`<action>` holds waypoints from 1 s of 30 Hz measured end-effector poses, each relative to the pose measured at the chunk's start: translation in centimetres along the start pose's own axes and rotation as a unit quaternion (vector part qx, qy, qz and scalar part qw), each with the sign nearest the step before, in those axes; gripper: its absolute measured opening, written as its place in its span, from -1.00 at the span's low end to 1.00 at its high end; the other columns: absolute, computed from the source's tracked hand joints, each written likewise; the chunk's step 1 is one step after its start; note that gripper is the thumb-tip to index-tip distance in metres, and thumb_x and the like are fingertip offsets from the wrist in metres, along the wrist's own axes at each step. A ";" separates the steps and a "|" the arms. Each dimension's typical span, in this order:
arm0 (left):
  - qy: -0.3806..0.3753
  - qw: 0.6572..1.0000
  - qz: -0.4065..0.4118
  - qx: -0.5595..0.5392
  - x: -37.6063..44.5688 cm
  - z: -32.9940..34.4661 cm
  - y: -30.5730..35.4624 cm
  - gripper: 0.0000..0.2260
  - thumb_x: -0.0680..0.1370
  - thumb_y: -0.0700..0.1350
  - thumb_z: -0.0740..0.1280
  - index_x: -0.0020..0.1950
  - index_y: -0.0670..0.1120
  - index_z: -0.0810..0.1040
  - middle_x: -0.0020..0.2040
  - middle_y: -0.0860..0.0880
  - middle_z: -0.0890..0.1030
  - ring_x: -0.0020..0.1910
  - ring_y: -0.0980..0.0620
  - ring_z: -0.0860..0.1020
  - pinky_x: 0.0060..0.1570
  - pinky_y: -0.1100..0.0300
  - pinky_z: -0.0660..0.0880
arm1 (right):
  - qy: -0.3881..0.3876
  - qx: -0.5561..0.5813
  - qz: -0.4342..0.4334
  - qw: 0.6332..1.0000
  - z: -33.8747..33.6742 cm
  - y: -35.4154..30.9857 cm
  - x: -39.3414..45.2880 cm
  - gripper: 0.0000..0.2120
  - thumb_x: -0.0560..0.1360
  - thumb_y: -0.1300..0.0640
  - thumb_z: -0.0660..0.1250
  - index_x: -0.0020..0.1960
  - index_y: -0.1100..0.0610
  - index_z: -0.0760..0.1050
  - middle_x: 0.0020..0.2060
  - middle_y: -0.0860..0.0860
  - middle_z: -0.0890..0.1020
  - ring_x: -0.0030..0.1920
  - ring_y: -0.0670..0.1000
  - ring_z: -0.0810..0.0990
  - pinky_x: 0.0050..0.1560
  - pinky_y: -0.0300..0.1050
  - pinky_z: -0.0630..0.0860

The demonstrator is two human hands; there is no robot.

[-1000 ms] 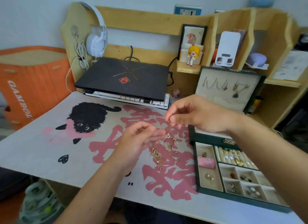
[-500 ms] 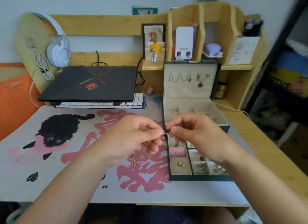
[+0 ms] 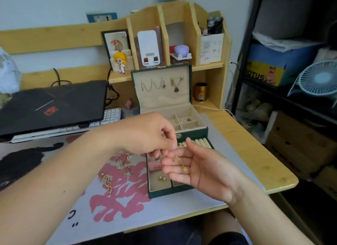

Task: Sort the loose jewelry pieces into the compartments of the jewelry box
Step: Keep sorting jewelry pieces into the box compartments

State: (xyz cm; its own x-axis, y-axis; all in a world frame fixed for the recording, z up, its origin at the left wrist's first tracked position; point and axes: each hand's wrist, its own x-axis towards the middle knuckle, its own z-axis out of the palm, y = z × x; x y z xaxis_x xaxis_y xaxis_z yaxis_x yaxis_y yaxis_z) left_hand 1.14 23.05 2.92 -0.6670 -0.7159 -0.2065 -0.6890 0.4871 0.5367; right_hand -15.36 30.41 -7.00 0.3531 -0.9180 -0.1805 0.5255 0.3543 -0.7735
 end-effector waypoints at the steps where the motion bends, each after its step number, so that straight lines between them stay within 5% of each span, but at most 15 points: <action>1: 0.002 1.000 0.000 0.000 0.4 0.3 0.3 -0.88 0.62 -0.10 0.40 -0.09 -0.03 0.68 -0.32 0.01 0.70 -0.42 0.16 0.58 -0.38 0.22 0.43 | 0.008 -0.001 -0.005 1.000 -0.6 -0.3 -0.4 -0.49 0.66 -0.08 0.14 0.19 0.35 0.58 0.06 0.30 0.66 0.02 0.16 0.70 0.01 -0.04 0.66; 6: 0.020 0.999 0.019 -0.018 2.5 1.4 1.6 -0.89 0.61 -0.14 0.41 -0.09 -0.06 0.69 -0.24 -0.02 0.73 -0.37 0.16 0.62 -0.41 0.38 0.48 | 0.026 -0.069 -0.040 0.996 -3.0 -2.0 -2.5 -0.71 0.58 0.13 0.28 0.12 0.34 0.61 0.02 0.31 0.67 -0.05 0.15 0.71 0.00 -0.05 0.67; 12: 0.028 0.997 0.047 -0.055 5.5 3.0 3.6 -0.92 0.60 -0.18 0.42 -0.06 -0.10 0.70 -0.20 -0.06 0.75 -0.34 0.12 0.68 -0.20 0.24 0.66 | 0.099 -0.243 -0.109 0.959 -6.0 -3.7 -3.9 -0.93 0.56 0.35 0.33 0.02 0.33 0.57 -0.11 0.27 0.68 -0.21 0.04 0.67 -0.23 -0.20 0.62; 15: 0.024 0.997 0.045 -0.050 6.7 3.9 4.5 -0.91 0.61 -0.19 0.41 -0.05 -0.15 0.70 -0.20 -0.09 0.75 -0.33 0.10 0.69 -0.18 0.16 0.69 | 0.179 -0.378 -0.135 0.898 -7.4 -4.3 -3.8 -0.95 0.56 0.33 0.36 -0.04 0.30 0.61 -0.16 0.29 0.70 -0.26 -0.01 0.66 -0.26 -0.24 0.58; 23: 0.000 0.999 0.038 0.014 9.4 6.2 5.0 -0.91 0.59 -0.19 0.40 -0.05 -0.10 0.71 -0.36 0.02 0.70 -0.37 0.16 0.66 -0.16 0.12 0.65 | 0.261 -0.529 -0.138 0.795 -10.0 -2.4 -2.7 -0.96 0.48 0.13 0.50 -0.12 0.03 0.73 -0.25 -0.10 0.64 -0.23 -0.19 0.52 -0.17 -0.35 0.40; 26: -0.023 0.999 0.028 0.028 9.9 7.1 4.4 -0.90 0.57 -0.21 0.41 -0.05 -0.06 0.71 -0.35 0.01 0.71 -0.35 0.14 0.66 -0.19 0.12 0.64 | 0.264 -0.542 -0.147 0.784 -11.2 -1.3 -2.2 -0.96 0.46 0.11 0.52 -0.15 -0.01 0.74 -0.16 -0.08 0.60 -0.13 -0.17 0.50 -0.09 -0.30 0.38; 30: -0.028 0.999 0.020 0.037 10.4 8.3 3.8 -0.82 0.57 -0.28 0.36 -0.04 -0.05 0.72 -0.42 0.08 0.65 -0.51 0.29 0.54 -0.51 0.37 0.42 | 0.244 -0.562 -0.146 0.777 -12.2 -0.6 -2.5 -0.93 0.47 0.11 0.51 -0.11 -0.05 0.73 -0.12 -0.10 0.60 -0.11 -0.25 0.51 -0.08 -0.42 0.36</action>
State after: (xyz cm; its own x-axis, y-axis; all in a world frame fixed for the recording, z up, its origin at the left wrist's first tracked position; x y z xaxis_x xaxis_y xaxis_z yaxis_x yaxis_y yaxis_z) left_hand -10.75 21.63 -4.04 -0.7083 -0.6664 -0.2331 -0.6790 0.5526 0.4834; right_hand -25.97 30.27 -13.45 -0.1327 -0.9854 0.1062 -0.5769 -0.0103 -0.8167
